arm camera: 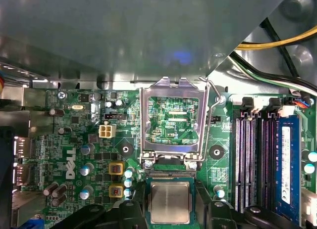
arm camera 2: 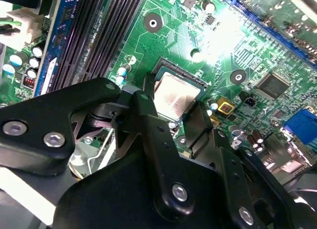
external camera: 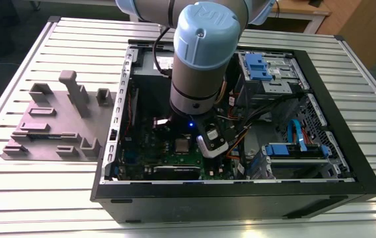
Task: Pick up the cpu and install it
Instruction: 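Place the cpu into insertion slot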
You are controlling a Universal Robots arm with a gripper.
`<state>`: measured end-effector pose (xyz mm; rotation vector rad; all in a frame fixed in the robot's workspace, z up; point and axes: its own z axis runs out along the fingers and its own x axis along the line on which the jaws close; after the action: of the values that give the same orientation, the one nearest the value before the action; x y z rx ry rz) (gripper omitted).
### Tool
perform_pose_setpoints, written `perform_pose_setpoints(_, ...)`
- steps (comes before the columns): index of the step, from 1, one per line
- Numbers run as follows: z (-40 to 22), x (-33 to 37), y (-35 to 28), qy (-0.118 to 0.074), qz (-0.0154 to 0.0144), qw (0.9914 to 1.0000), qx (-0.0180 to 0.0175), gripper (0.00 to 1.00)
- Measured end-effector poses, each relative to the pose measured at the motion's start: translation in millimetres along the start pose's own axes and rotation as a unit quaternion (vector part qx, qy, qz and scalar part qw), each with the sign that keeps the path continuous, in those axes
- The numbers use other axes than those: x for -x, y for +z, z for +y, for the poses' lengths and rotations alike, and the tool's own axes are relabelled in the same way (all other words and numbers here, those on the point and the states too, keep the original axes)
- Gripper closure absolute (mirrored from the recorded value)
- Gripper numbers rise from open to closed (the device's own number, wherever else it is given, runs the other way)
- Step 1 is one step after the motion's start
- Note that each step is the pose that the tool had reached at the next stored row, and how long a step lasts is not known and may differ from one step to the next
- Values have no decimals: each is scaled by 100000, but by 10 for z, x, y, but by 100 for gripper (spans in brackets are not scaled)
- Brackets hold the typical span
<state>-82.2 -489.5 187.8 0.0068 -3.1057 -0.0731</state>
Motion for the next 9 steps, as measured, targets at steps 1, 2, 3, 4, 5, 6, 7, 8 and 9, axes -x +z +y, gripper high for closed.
perform_pose_setpoints(1, 0, 0, 3, -1, -6, 100000, 13, 53)
perform_pose_setpoints(2, 1, 1, 6, -2, -11, 100000, 25, 53)
perform_pose_setpoints(3, 0, 1, 6, -5, -11, 100000, 22, 53)
perform_pose_setpoints(4, 0, 1, 6, -2, -7, 100000, 15, 53)
perform_pose_setpoints(5, 0, 1, 7, -3, -6, 100000, 13, 53)
perform_pose_setpoints(6, 0, 1, 8, -1, -7, 100000, 16, 53)
perform_pose_setpoints(7, 0, 1, 9, -4, -9, 100000, 19, 53)
perform_pose_setpoints(8, 0, 1, 10, -3, -12, 100000, 24, 53)
perform_pose_setpoints(9, 1, 1, 10, -2, -11, 100000, 25, 53)
